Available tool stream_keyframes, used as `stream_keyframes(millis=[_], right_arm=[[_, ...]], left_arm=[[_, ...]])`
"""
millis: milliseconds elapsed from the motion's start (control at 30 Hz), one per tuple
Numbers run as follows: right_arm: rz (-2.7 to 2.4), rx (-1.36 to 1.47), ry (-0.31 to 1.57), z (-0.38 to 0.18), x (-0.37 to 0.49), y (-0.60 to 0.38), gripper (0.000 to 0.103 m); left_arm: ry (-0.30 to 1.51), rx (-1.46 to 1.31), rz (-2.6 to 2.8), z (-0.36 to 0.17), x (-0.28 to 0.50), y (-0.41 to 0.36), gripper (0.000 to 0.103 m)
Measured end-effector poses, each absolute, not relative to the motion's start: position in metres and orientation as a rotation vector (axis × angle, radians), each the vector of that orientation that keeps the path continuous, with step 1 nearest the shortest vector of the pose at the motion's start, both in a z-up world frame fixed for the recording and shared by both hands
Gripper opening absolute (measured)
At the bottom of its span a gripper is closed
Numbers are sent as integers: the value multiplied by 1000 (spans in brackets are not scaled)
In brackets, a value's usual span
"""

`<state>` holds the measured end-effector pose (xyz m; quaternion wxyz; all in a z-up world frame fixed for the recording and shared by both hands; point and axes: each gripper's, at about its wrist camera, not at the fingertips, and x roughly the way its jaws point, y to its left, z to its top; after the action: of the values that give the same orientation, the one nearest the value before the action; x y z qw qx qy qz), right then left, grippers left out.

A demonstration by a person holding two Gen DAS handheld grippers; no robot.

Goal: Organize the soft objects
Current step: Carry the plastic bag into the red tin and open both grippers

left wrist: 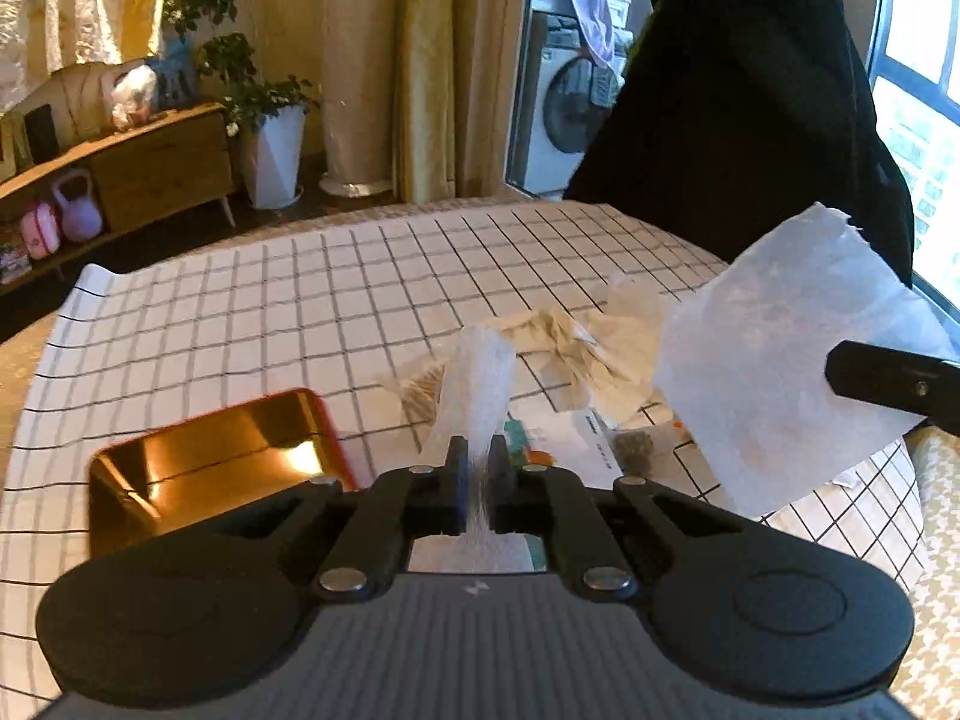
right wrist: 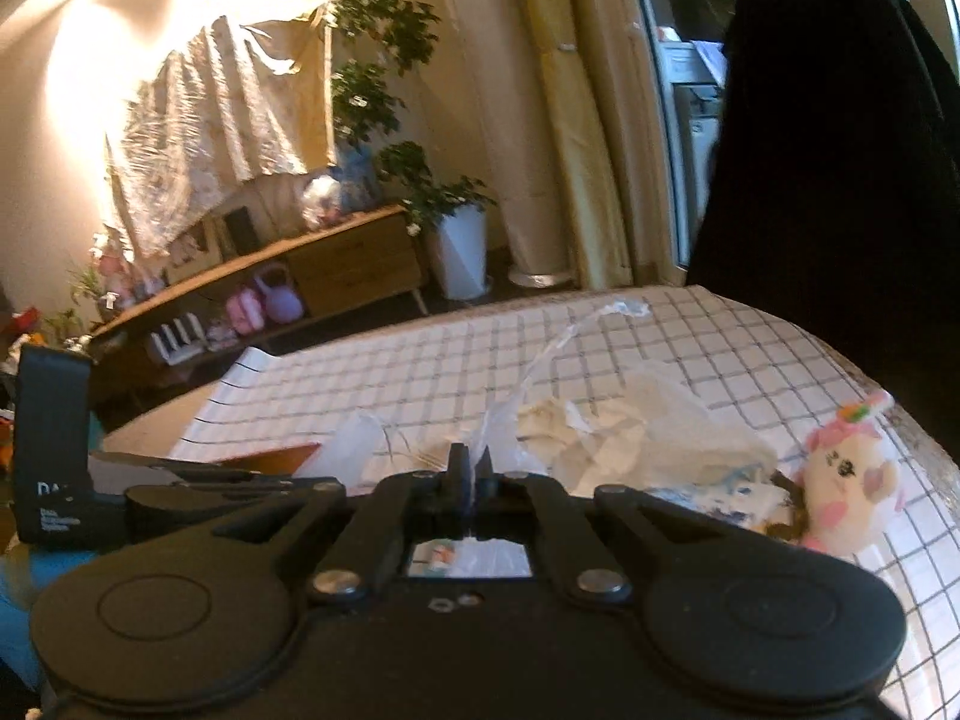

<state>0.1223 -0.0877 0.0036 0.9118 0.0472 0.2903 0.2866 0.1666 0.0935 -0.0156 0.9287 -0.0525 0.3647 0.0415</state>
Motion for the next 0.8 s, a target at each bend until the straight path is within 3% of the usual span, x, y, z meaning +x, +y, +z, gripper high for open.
stream_keyframes(millis=[800], right_arm=[[917,94,658,11,118,56,0]], left_arm=[[720,-176,293,6,115,207,6]])
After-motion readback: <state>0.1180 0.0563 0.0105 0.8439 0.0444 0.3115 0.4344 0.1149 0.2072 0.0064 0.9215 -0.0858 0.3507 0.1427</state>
